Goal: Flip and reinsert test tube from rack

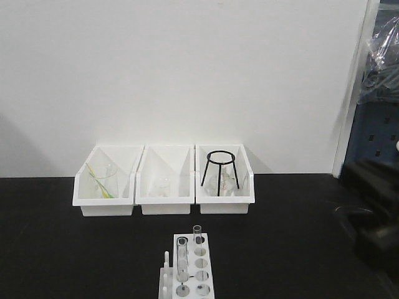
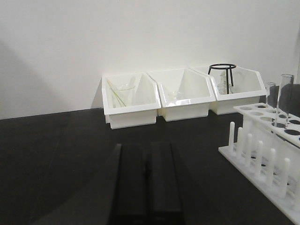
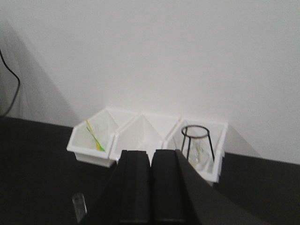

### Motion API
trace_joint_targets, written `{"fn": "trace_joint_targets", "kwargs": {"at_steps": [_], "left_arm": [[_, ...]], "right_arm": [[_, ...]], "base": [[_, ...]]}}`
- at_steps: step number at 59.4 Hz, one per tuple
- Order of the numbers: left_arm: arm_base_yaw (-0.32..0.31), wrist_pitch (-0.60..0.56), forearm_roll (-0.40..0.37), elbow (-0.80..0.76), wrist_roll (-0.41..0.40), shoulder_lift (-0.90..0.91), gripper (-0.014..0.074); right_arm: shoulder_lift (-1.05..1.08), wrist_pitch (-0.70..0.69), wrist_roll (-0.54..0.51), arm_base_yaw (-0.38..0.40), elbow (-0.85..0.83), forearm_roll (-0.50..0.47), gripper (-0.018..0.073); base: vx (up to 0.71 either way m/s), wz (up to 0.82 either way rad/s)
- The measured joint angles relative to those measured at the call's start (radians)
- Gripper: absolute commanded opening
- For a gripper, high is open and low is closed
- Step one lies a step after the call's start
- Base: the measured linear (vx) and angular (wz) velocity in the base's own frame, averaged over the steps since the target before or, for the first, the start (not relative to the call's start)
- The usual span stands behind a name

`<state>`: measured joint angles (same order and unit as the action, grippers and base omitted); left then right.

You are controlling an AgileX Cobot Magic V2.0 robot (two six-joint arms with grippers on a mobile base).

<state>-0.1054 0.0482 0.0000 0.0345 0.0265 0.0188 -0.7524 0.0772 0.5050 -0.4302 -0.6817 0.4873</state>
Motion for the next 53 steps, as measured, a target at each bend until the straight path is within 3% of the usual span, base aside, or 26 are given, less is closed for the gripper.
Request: {"fn": "trace_joint_targets", "kwargs": {"at_steps": [14,27,53], "left_arm": [[0.000,0.000,0.000,0.000,0.000,0.000,-0.0006],[0.000,0.000,0.000,0.000,0.000,0.000,-0.0006],[0.000,0.000,0.000,0.000,0.000,0.000,-0.0006]], "right_arm": [[0.381,-0.044,-0.155,0.217,0.461,-0.235,-0.0011],[0.737,-0.012,-0.278,0.372,0.697,-0.370,-0.0011],[0.762,-0.004,-0.293,0.387,0.712,-0.405,-0.0011]], "base": [[0.00,0.00],[0.00,0.00],[0.00,0.00]]}}
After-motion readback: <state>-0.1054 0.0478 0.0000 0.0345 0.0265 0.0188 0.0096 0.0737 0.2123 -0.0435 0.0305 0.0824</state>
